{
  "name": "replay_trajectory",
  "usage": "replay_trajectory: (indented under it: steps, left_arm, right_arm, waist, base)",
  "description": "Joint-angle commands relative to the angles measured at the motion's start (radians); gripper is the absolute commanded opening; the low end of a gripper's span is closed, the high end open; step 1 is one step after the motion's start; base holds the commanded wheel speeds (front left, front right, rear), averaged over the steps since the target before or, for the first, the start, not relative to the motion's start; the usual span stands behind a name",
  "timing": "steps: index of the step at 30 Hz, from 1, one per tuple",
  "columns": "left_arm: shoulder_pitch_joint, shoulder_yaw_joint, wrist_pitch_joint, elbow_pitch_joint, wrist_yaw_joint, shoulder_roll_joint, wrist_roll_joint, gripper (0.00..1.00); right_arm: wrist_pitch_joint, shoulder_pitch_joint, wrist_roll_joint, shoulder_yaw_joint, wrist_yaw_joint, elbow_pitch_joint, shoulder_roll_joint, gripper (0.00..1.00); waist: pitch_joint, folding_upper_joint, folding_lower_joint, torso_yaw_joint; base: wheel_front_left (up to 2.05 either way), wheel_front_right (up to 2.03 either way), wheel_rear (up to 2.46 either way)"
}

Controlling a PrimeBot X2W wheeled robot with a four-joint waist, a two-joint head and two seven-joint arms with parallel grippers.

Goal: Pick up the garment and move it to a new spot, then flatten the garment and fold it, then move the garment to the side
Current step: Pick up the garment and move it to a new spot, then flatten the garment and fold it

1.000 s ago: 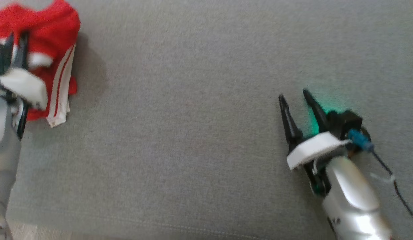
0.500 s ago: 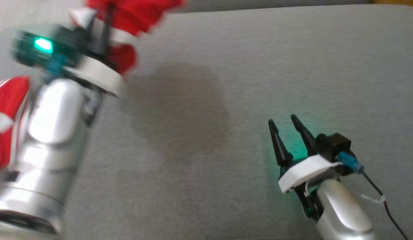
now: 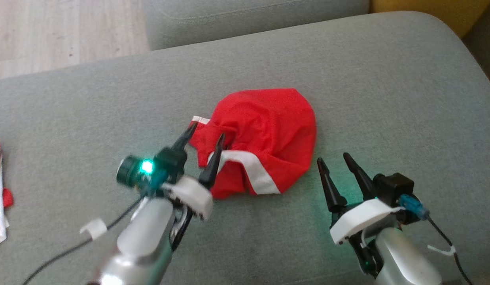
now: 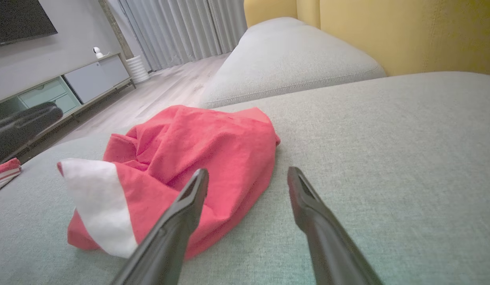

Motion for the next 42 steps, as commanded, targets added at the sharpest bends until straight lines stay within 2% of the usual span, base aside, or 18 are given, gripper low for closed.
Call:
replay_trajectory:
  steps: [1, 5, 12, 16, 20, 25, 35, 42]
  left_arm:
    - [-0.021, 0.036, -0.006, -0.029, 0.012, 0.023, 0.007, 1.00]
    - [0.066, 0.096, -0.006, -0.071, 0.048, 0.042, 0.010, 1.00]
    - [0.300, 0.287, -0.006, -0.253, 0.135, 0.080, 0.029, 1.00]
    - [0.449, 0.393, -0.006, -0.343, 0.155, 0.073, 0.050, 1.00]
    - [0.572, 0.462, -0.006, -0.380, 0.140, 0.049, 0.075, 1.00]
    - [0.640, 0.495, -0.006, -0.382, 0.107, 0.022, 0.112, 1.00]
    - [0.635, 0.503, -0.006, -0.368, 0.047, -0.004, 0.172, 1.00]
    - [0.633, 0.512, -0.006, -0.367, 0.031, -0.012, 0.191, 1.00]
  right_arm:
    - [-0.004, -0.009, 0.002, 0.016, -0.001, -0.032, 0.012, 1.00]
    - [-0.004, 0.002, -0.002, -0.003, -0.001, -0.045, 0.012, 1.00]
    - [-0.004, 0.039, -0.014, -0.043, -0.001, -0.077, 0.012, 1.00]
    - [-0.004, 0.070, -0.021, -0.048, -0.001, -0.083, 0.012, 1.00]
    - [-0.004, 0.102, -0.020, -0.037, -0.001, -0.066, 0.012, 1.00]
    - [-0.004, 0.126, -0.021, -0.005, -0.001, -0.020, 0.012, 1.00]
    - [-0.004, 0.095, -0.016, 0.017, -0.001, 0.114, 0.012, 1.00]
    - [-0.004, 0.064, 0.001, -0.009, -0.001, 0.137, 0.012, 1.00]
  waist:
    - [-0.006, 0.0000, 0.0002, 0.011]
    - [-0.023, 0.0000, 0.0002, 0.040]
    - [-0.070, 0.0000, 0.0002, 0.087]
    - [-0.086, 0.0000, 0.0002, 0.112]
    - [-0.095, 0.0000, 0.0002, 0.133]
    - [-0.100, 0.0000, 0.0002, 0.158]
    - [-0.087, 0.0000, 0.0002, 0.255]
    - [-0.062, 0.0000, 0.0002, 0.316]
  base:
    - [0.00, 0.00, 0.00]
    - [0.00, 0.00, 0.00]
    - [0.00, 0.00, 0.00]
    - [0.00, 0.00, 0.00]
    - [0.00, 0.00, 0.00]
    - [0.00, 0.00, 0.00]
    - [0.00, 0.00, 0.00]
    - [0.00, 0.00, 0.00]
